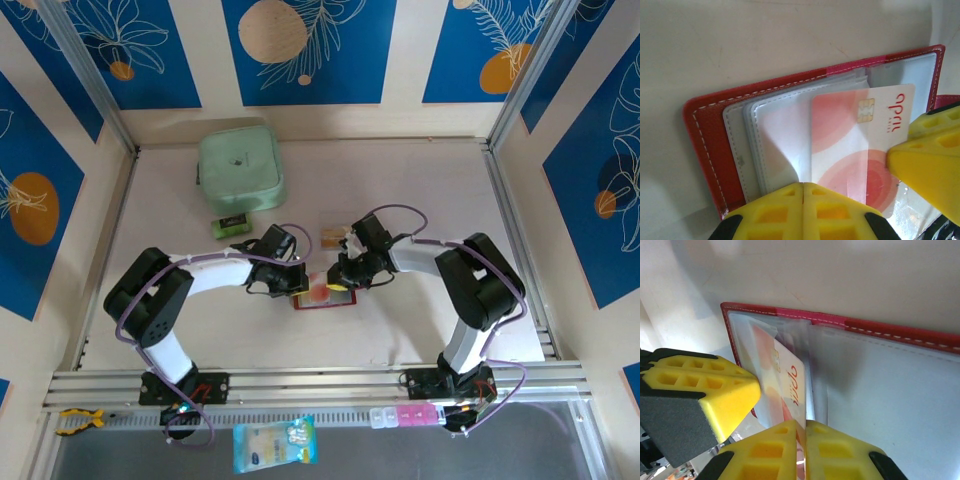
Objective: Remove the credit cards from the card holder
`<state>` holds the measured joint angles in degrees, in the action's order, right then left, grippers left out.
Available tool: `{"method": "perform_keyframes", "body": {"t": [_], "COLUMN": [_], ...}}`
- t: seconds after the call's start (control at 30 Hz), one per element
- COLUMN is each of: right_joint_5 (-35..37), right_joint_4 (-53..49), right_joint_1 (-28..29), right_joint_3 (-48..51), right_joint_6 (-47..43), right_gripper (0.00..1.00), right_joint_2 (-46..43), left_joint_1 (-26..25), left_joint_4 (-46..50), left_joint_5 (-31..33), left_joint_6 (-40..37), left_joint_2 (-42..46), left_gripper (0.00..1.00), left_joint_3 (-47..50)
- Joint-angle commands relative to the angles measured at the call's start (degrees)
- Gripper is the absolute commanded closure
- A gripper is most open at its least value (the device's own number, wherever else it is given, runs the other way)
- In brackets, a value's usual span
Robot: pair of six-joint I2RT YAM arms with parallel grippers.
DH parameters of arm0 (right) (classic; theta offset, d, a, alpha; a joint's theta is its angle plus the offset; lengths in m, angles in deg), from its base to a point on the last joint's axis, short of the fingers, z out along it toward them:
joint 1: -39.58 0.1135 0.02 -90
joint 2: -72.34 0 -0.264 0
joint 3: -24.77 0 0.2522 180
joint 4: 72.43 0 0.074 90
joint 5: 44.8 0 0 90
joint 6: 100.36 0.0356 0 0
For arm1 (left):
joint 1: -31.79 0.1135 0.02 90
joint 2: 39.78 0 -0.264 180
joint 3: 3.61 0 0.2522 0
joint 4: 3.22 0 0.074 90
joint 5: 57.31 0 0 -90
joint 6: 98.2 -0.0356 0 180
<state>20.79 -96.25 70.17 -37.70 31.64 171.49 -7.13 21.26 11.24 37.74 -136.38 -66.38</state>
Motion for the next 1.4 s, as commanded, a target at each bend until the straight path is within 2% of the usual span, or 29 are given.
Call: {"method": "perform_keyframes", "body": {"t": [0.0,0.43,0.73,0.97,1.3,1.37], "right_joint_5": [1.26,5.04,6.24,10.67,15.34,18.75], "right_joint_4": [-3.83,-12.61,-20.46,-30.52,-40.66,-42.75], "right_joint_1": [-0.69,-1.71,-4.21,-4.82,-5.02,-4.75], "right_joint_3": [0.81,-2.06,-6.75,-13.54,-24.60,-27.03], "right_joint_6": [-1.88,-6.88,-14.47,-31.01,-59.48,-65.21], "right_gripper": [0.90,0.94,0.96,1.00,1.00,1.00], "right_joint_2": [-2.60,-7.07,-9.99,-10.52,-5.73,-4.25], "left_joint_1": [-0.21,-0.23,-0.15,-0.05,0.46,0.62], "left_joint_4": [1.76,1.49,0.84,1.19,2.08,2.56], "left_joint_5": [0.38,0.10,-0.43,-0.33,0.53,0.78], "left_joint_6": [-1.02,-1.17,-1.08,-1.11,-1.44,-1.64], "left_joint_2": [-0.95,-0.48,0.50,1.91,3.99,4.63], "left_gripper": [1.00,1.00,0.99,0.95,0.91,0.91], "left_joint_3": [1.40,1.15,0.68,0.39,-0.71,-0.73]}}
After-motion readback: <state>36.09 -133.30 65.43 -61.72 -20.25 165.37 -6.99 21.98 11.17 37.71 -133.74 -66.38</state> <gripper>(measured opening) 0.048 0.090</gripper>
